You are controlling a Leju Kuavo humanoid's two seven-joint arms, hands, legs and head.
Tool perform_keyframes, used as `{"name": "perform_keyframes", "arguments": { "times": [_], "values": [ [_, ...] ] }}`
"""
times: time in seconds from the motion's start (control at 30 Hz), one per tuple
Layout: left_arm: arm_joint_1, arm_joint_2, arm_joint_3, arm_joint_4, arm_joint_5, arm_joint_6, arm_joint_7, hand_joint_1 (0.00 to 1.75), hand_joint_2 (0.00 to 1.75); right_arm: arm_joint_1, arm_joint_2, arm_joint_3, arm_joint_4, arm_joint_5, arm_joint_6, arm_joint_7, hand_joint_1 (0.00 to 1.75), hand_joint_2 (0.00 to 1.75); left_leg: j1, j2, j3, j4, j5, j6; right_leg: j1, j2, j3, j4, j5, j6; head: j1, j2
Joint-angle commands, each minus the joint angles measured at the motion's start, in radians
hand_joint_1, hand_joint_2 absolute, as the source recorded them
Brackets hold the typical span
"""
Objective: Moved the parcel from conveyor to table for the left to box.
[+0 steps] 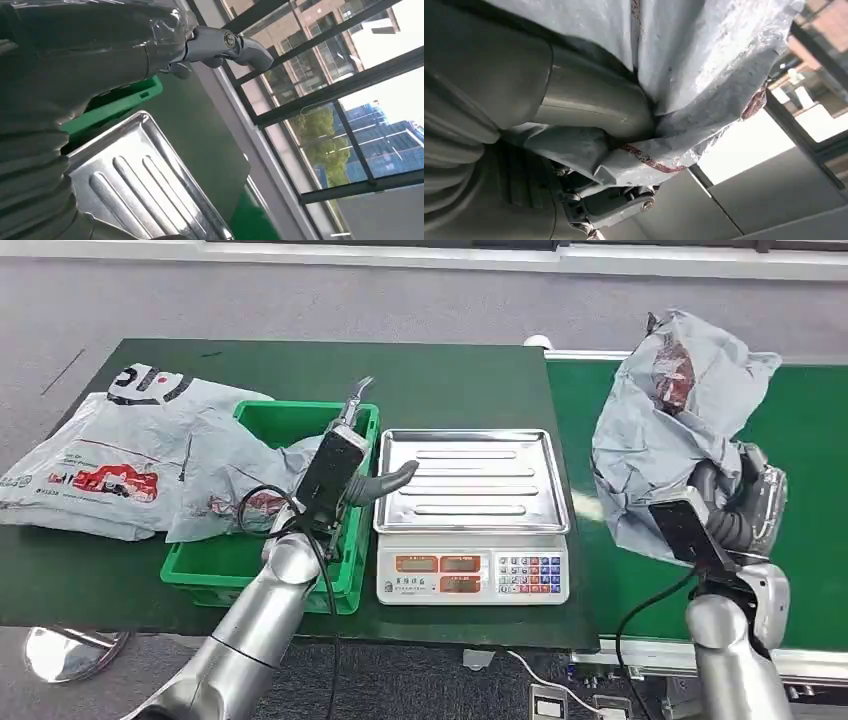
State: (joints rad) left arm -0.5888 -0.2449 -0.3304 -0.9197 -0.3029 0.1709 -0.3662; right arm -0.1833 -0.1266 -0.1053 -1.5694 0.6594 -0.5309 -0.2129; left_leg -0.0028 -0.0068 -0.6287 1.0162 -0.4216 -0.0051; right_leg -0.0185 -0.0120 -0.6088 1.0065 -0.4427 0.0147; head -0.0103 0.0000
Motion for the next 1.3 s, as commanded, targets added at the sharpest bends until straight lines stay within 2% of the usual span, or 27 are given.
{"name": "perform_keyframes", "arguments": {
  "times": [0.03,0.1,0.2,0.23,0.33,0.43,0.6,0.9,1.07,1.13,1.3],
  "values": [
    [-0.065,0.024,0.002,0.085,0.012,-0.011,-0.004,0.00,1.75,-0.048,0.010,0.108,0.087,-0.075,0.096,0.002,1.75,1.75,0.002,0.006,0.005,-0.001,-0.001,-0.001,0.002,0.007,0.003,-0.003,0.001,-0.002,0.000,0.000],
    [-0.076,0.024,-0.006,0.092,0.015,-0.015,-0.006,0.00,1.75,-0.117,0.039,0.166,0.199,-0.083,0.199,0.043,1.75,1.75,0.002,0.007,0.005,-0.002,-0.001,-0.001,0.002,0.008,0.003,-0.003,0.002,-0.002,0.000,0.000],
    [-0.113,0.007,-0.022,0.124,0.024,-0.015,0.001,0.00,1.75,-0.246,0.101,0.239,0.409,-0.049,0.259,0.092,1.75,1.75,0.001,0.008,0.003,0.000,-0.001,-0.001,0.001,0.009,0.000,-0.001,0.002,-0.001,0.000,0.000],
    [-0.124,0.002,-0.027,0.133,0.027,-0.013,0.006,0.00,1.75,-0.270,0.109,0.254,0.452,-0.050,0.273,0.099,1.75,1.75,0.002,0.013,0.003,0.000,-0.002,-0.001,0.002,0.013,0.001,-0.002,0.003,-0.001,0.000,0.000],
    [-0.133,-0.001,-0.033,0.142,0.031,-0.011,0.012,0.00,1.75,-0.288,0.110,0.265,0.492,-0.051,0.268,0.101,1.75,1.75,0.002,0.009,0.003,-0.001,0.000,-0.001,0.002,0.010,0.000,-0.001,0.003,-0.002,0.000,0.000],
    [-0.136,0.000,-0.042,0.156,0.053,-0.004,0.013,0.00,1.75,-0.302,0.101,0.314,0.575,-0.046,0.312,0.115,1.75,1.75,0.001,0.005,0.003,-0.001,0.002,-0.001,0.001,0.005,0.001,-0.001,0.002,-0.001,0.000,0.000],
    [-0.132,0.019,-0.053,0.172,0.089,0.004,-0.002,0.00,1.75,-0.367,0.121,0.386,0.724,-0.059,0.366,0.102,1.75,1.75,0.002,0.008,0.006,-0.002,0.000,-0.002,0.002,0.009,0.004,-0.003,0.003,-0.001,0.000,0.000],
    [-0.132,0.032,-0.047,0.185,0.104,0.019,-0.003,0.00,1.75,-0.391,0.143,0.425,0.771,-0.069,0.431,0.089,1.75,1.75,0.001,0.004,0.002,-0.001,0.001,-0.002,0.001,0.005,0.000,0.000,0.002,-0.001,0.000,0.000],
    [-0.113,0.036,-0.055,0.166,0.099,0.016,-0.005,0.00,1.75,-0.405,0.164,0.463,0.795,-0.074,0.490,0.004,1.75,1.75,0.002,0.007,0.004,-0.002,0.001,-0.002,0.002,0.008,0.002,-0.002,0.002,-0.002,0.000,0.000],
    [-0.114,0.034,-0.055,0.169,0.097,0.015,-0.009,0.00,1.75,-0.395,0.168,0.474,0.787,-0.072,0.495,-0.034,1.75,1.75,0.001,0.004,0.002,-0.001,0.001,-0.001,0.001,0.005,0.000,-0.001,0.002,-0.001,0.000,0.000],
    [-0.114,0.034,-0.055,0.169,0.097,0.015,-0.009,0.00,1.75,-0.395,0.168,0.474,0.787,-0.072,0.495,-0.034,1.75,1.75,0.001,0.003,0.002,-0.001,0.001,-0.002,0.001,0.004,0.001,-0.001,0.001,-0.001,0.000,0.000]
  ]
}}
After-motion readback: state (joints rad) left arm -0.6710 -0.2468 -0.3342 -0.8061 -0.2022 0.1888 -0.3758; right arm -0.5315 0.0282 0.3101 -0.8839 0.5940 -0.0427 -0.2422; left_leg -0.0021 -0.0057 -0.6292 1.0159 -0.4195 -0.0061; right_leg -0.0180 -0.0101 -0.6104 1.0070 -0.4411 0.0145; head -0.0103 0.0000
